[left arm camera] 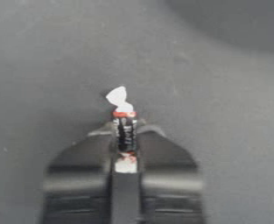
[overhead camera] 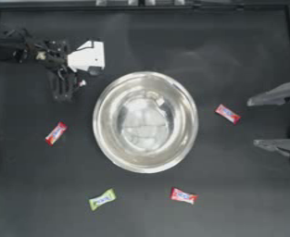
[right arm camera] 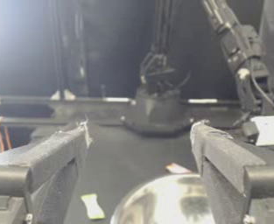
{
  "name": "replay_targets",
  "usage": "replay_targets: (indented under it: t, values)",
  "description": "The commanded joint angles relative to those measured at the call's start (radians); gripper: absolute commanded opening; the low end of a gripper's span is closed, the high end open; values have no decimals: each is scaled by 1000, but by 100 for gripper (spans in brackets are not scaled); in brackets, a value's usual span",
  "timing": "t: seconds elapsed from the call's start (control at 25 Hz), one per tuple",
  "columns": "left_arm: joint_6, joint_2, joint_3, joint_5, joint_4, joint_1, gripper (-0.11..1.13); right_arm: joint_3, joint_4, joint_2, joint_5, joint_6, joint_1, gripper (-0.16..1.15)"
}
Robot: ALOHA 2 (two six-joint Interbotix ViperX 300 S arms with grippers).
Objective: Put candies in bowl
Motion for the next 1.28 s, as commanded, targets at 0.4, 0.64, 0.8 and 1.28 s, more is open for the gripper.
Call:
replay_targets:
  t: [0.4, 0.64, 0.8, 1.28]
  values:
    - [-5, -149, -15, 18, -3, 2, 19, 3, 3, -14, -5, 6, 0, 99]
    - [-5, -341, -17, 2, -52, -26, 19, 3, 2, -14, -5, 6, 0, 99]
    - [-5, -426, -17, -58, -115, -87, 19, 3, 3, -14, -5, 5, 0, 99]
    - [-2, -348, -97, -187, -295, -295, 19, 3, 11, -14, -3, 8, 0, 99]
